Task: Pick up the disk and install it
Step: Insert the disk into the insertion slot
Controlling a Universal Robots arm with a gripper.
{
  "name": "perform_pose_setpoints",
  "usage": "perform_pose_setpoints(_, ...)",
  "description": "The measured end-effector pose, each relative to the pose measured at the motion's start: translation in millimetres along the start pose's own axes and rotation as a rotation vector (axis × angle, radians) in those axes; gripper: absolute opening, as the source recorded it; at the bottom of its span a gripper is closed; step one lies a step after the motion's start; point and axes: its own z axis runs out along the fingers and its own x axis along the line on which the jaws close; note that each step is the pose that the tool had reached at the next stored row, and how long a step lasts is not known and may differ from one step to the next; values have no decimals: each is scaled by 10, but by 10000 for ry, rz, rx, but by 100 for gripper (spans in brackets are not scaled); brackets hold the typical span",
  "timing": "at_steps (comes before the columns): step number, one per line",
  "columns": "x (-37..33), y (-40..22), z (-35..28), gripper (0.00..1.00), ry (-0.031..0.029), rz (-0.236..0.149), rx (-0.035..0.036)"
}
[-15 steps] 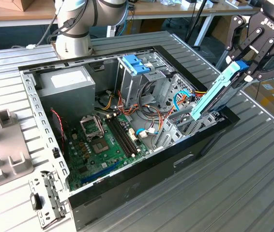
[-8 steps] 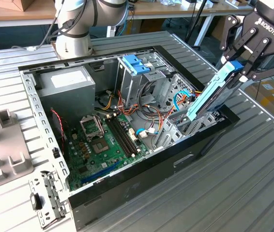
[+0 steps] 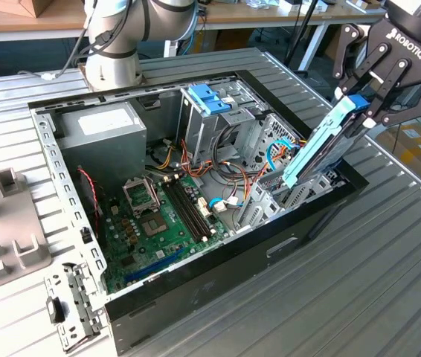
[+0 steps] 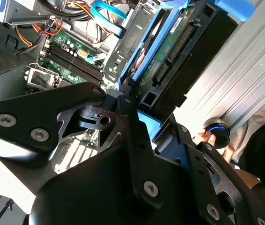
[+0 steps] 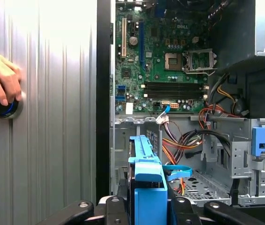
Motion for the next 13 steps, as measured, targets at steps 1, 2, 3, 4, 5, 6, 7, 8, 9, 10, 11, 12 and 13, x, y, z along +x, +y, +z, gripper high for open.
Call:
perform_pose_setpoints(1, -2, 4, 2, 37, 1, -1, 0)
perform_pose_setpoints(2, -5, 7, 4, 37, 1, -1, 0)
perform_pose_setpoints(3, -8, 9, 4, 37, 2, -1, 0)
perform_pose_setpoints(4, -10, 10, 6, 37, 1, -1, 0)
perform_pose_setpoints(5, -12, 11, 7, 37, 1, -1, 0)
perform_pose_setpoints(6, -14, 12, 9, 37, -1, -1, 0)
perform_pose_setpoints(7, -14, 12, 10, 37, 0, -1, 0)
perform_pose_setpoints(8, -15, 12, 10, 37, 1, 0, 0)
perform_pose_setpoints(9, -15, 12, 13, 37, -2, -1, 0)
perform_pose_setpoints(10, -16, 12, 13, 37, -2, -1, 0)
perform_pose_setpoints(11, -18, 12, 12, 37, 0, -1, 0)
perform_pose_setpoints(12, -21, 12, 12, 37, 1, -1, 0)
perform_pose_setpoints(13, -24, 12, 14, 37, -1, -1, 0)
